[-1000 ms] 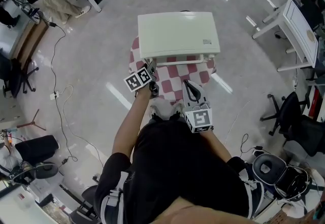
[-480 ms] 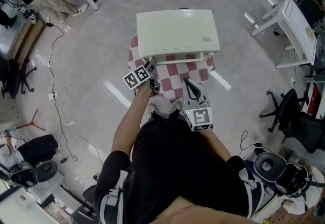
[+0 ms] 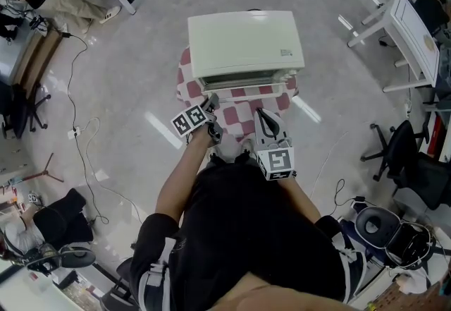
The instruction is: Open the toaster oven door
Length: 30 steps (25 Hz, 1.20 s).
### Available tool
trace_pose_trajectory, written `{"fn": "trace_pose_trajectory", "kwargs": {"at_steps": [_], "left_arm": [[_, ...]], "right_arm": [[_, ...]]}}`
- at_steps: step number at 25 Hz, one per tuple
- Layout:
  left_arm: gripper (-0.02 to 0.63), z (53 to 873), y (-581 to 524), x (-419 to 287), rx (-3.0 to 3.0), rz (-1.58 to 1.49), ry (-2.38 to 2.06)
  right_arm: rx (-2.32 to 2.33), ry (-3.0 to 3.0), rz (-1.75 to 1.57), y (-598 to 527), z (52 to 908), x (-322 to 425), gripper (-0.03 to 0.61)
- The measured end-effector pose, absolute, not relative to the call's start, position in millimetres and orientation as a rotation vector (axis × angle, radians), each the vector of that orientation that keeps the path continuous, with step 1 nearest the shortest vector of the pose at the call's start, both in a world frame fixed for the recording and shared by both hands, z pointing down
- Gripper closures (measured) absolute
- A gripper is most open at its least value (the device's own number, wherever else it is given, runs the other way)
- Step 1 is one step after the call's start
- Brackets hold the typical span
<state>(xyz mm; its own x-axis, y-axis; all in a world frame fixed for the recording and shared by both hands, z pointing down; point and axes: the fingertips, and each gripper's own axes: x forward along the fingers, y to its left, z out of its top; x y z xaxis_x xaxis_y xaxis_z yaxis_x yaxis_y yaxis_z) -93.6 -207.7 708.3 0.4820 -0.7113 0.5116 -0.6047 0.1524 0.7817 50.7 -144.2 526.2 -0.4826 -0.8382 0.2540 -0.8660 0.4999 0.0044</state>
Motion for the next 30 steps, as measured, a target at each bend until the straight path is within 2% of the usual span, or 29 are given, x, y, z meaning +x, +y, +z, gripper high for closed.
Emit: {"fn": "trace_pose_trajectory", "kwargs": {"at_steps": [8,18,30], "left_arm": [[0.489,748.7,-151.0,-84.1,1.488,0.014,-1.173],[0.489,768.6,-132.9,-82.2,1.487,0.084,-1.177],[0.489,771.9,-128.0,-80.7,1.485,0.084,-1.168]], "right_arm": [[1.45,-2.493,0.186,-144.8,535.6,55.5,0.552],[1.421,-2.437,0.226,-144.4,553.5,57.5,0.552],[1.496,-2.283,0.616,-160.1,605.3,112.8,0.549]]}}
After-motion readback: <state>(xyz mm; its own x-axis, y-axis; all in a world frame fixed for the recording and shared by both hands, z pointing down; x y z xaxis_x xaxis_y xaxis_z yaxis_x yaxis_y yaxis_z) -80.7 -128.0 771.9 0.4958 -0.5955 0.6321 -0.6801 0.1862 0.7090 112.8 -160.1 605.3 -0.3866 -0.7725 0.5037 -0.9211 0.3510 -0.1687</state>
